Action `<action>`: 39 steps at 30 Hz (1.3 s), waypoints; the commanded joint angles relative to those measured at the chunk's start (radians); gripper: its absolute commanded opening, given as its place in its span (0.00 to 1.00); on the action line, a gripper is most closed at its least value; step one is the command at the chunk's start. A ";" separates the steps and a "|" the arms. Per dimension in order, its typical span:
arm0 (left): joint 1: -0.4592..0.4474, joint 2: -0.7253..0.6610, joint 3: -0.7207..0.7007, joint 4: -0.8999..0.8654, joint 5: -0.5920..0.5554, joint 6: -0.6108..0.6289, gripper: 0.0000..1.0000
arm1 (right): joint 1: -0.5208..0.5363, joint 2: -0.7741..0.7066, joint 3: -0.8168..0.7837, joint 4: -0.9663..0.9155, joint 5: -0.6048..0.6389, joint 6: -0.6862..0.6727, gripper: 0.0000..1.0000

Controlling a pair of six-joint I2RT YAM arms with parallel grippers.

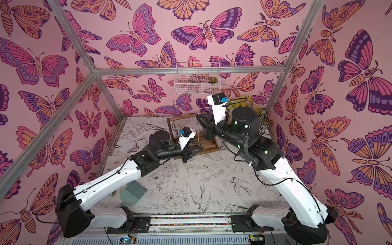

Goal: Take the necklace off the jewelry display stand
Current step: Place the necklace at the center of the board.

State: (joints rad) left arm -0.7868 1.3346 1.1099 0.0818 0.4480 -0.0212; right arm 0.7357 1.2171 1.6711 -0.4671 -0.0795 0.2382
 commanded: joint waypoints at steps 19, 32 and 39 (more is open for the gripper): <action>-0.008 -0.033 -0.048 -0.017 -0.058 -0.008 0.13 | 0.008 -0.015 -0.013 0.025 -0.001 0.019 0.00; -0.008 -0.046 -0.050 -0.022 -0.091 0.003 0.07 | 0.010 -0.017 -0.027 0.033 -0.007 0.032 0.00; -0.009 -0.048 -0.050 -0.030 -0.092 0.002 0.01 | 0.011 -0.016 -0.031 0.036 -0.009 0.036 0.00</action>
State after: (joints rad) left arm -0.7925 1.3018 1.0691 0.0734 0.3653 -0.0265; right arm 0.7361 1.2137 1.6436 -0.4526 -0.0803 0.2626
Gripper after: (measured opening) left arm 0.063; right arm 0.071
